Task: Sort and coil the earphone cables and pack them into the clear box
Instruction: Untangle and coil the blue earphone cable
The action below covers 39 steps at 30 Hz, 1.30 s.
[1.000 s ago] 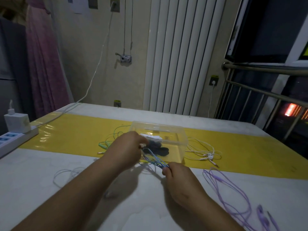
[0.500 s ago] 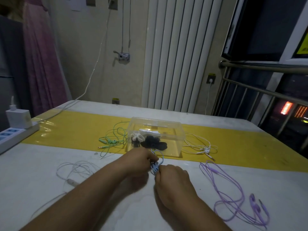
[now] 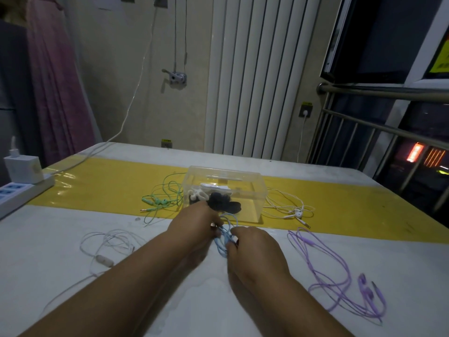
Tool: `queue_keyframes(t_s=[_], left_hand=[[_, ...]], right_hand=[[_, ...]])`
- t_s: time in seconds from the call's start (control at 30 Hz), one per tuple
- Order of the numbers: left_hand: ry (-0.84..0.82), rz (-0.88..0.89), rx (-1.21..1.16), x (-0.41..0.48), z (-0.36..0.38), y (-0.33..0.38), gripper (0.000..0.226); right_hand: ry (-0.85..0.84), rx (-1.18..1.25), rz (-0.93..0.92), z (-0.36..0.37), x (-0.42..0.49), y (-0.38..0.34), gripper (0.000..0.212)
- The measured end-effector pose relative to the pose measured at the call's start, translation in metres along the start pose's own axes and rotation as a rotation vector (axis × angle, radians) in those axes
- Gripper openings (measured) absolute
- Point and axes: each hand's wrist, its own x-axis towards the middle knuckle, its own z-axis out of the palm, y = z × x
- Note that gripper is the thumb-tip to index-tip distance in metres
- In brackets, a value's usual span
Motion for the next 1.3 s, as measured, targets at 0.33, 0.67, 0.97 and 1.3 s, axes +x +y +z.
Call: queue_keyframes(t_s=[0.33, 0.67, 0.97, 1.3], left_hand=[[-0.218, 0.079, 0.039, -0.002, -0.021, 0.001, 0.041], [-0.181, -0.04, -0.029, -0.018, -0.039, 0.001, 0.05], [-0.076, -0.158, -0.112, -0.029, -0.053, -0.017, 0.049], [-0.083, -0.286, 0.124, -0.022, -0.023, -0.019, 0.019]], right_hand=[[0.05, 0.089, -0.06, -0.008, 0.001, 0.006, 0.026], [0.102, 0.154, -0.165, -0.016, 0.0, 0.005, 0.026], [0.093, 0.208, -0.174, -0.028, 0.02, -0.02, 0.033], [-0.284, -0.22, 0.181, -0.013, 0.04, 0.006, 0.011]])
